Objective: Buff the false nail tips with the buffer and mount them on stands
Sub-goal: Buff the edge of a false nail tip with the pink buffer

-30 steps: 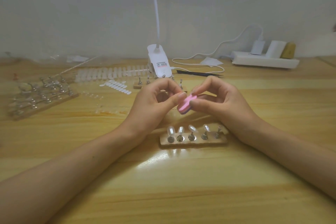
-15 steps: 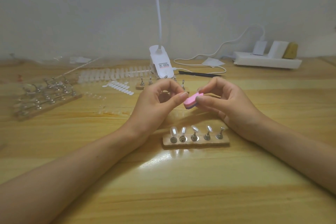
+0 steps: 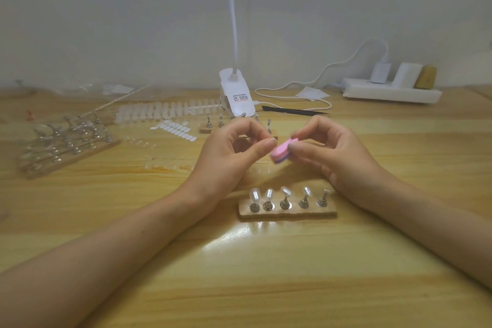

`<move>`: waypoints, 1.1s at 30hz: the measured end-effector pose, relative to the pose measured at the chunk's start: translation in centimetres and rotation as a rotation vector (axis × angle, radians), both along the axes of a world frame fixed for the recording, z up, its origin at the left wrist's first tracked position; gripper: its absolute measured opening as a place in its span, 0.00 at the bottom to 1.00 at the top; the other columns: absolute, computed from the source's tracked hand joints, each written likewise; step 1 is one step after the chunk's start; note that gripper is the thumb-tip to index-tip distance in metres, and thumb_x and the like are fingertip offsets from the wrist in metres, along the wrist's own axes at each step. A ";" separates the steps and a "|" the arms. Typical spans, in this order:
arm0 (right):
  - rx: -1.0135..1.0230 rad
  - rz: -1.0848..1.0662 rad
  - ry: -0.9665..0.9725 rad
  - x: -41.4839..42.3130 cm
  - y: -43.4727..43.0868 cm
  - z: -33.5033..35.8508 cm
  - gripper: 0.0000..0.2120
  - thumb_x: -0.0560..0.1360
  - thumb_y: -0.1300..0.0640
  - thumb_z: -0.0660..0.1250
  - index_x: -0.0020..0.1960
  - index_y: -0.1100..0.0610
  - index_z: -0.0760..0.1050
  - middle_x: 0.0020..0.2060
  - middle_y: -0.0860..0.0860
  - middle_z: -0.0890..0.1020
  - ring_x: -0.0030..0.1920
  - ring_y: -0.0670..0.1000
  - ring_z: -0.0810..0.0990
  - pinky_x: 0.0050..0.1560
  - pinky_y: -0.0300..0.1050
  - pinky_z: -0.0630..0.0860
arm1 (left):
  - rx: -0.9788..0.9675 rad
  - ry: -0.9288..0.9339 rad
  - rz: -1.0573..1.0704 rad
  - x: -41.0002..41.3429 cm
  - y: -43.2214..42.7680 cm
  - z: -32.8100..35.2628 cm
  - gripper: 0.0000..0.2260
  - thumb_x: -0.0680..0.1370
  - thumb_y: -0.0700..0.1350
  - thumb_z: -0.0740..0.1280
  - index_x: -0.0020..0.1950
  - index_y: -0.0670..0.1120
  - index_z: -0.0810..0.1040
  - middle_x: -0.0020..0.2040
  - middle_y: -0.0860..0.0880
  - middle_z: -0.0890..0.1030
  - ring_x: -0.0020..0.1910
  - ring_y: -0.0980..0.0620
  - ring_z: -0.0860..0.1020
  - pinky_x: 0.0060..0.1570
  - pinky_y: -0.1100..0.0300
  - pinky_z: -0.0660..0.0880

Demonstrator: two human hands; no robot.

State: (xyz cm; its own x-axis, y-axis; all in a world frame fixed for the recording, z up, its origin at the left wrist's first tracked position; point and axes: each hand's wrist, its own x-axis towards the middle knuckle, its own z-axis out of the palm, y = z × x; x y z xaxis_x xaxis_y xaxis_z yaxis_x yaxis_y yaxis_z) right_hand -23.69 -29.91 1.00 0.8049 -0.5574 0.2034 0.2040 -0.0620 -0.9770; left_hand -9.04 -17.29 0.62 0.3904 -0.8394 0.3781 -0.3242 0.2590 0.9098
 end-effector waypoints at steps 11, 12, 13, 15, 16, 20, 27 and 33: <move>0.041 0.043 -0.002 0.1 -0.3 0.1 0.10 0.67 0.61 0.74 0.45 0.61 0.76 0.45 0.56 0.84 0.46 0.52 0.85 0.49 0.42 0.81 | -0.008 0.012 -0.014 -0.2 0.1 0.1 0.05 0.76 0.42 0.71 0.41 0.46 0.77 0.40 0.47 0.79 0.36 0.58 0.76 0.36 0.70 0.69; 0.022 0.073 0.020 0.0 -0.2 0.1 0.10 0.68 0.60 0.75 0.45 0.60 0.77 0.46 0.57 0.84 0.46 0.54 0.86 0.48 0.44 0.81 | -0.016 0.034 -0.011 -0.2 0.1 0.2 0.06 0.76 0.41 0.71 0.40 0.46 0.77 0.39 0.50 0.79 0.35 0.60 0.76 0.34 0.72 0.68; -0.003 0.125 0.043 0.0 -0.1 0.1 0.09 0.68 0.59 0.76 0.45 0.57 0.78 0.47 0.57 0.85 0.46 0.55 0.86 0.47 0.46 0.82 | -0.020 0.036 -0.016 -0.1 0.1 0.2 0.06 0.76 0.41 0.70 0.41 0.46 0.77 0.39 0.52 0.79 0.34 0.60 0.76 0.34 0.72 0.69; -0.026 0.170 0.050 0.0 0.2 0.1 0.08 0.68 0.57 0.77 0.44 0.54 0.80 0.47 0.55 0.85 0.46 0.55 0.86 0.45 0.45 0.82 | -0.017 -0.004 -0.040 -0.2 0.0 0.2 0.05 0.77 0.41 0.70 0.41 0.45 0.77 0.40 0.51 0.79 0.36 0.56 0.78 0.38 0.70 0.71; -0.007 0.136 0.027 0.0 0.1 0.1 0.08 0.68 0.58 0.76 0.44 0.56 0.79 0.46 0.55 0.85 0.46 0.53 0.86 0.45 0.43 0.81 | -0.016 -0.017 -0.048 -0.2 0.0 0.1 0.05 0.76 0.41 0.70 0.42 0.44 0.77 0.40 0.52 0.79 0.37 0.55 0.78 0.39 0.69 0.71; 0.068 0.073 0.002 0.0 -0.2 0.2 0.07 0.69 0.62 0.75 0.44 0.57 0.78 0.43 0.55 0.85 0.45 0.51 0.86 0.47 0.41 0.81 | -0.026 -0.015 -0.048 -0.2 0.1 0.3 0.05 0.76 0.42 0.70 0.41 0.45 0.77 0.40 0.52 0.79 0.38 0.55 0.77 0.40 0.69 0.70; 0.060 0.059 -0.005 0.0 -0.2 0.1 0.08 0.67 0.60 0.76 0.43 0.58 0.79 0.44 0.55 0.85 0.45 0.52 0.85 0.48 0.42 0.82 | -0.033 -0.009 -0.048 -0.2 0.1 0.2 0.07 0.74 0.47 0.70 0.41 0.44 0.77 0.42 0.49 0.79 0.41 0.49 0.78 0.43 0.63 0.72; 0.087 0.055 -0.013 0.0 -0.4 0.1 0.07 0.68 0.62 0.73 0.44 0.60 0.77 0.43 0.55 0.85 0.45 0.51 0.86 0.48 0.39 0.81 | -0.030 -0.016 -0.048 -0.2 0.0 0.2 0.05 0.75 0.43 0.70 0.41 0.44 0.77 0.41 0.51 0.78 0.39 0.53 0.77 0.41 0.68 0.70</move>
State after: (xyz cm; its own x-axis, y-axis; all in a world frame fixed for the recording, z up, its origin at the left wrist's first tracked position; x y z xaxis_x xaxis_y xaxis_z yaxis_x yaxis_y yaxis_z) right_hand -23.66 -30.29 1.07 0.8327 -0.5282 0.1663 0.2170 0.0349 -0.9756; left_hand -9.24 -17.26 0.85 0.3438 -0.8452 0.4093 -0.3250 0.3018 0.8963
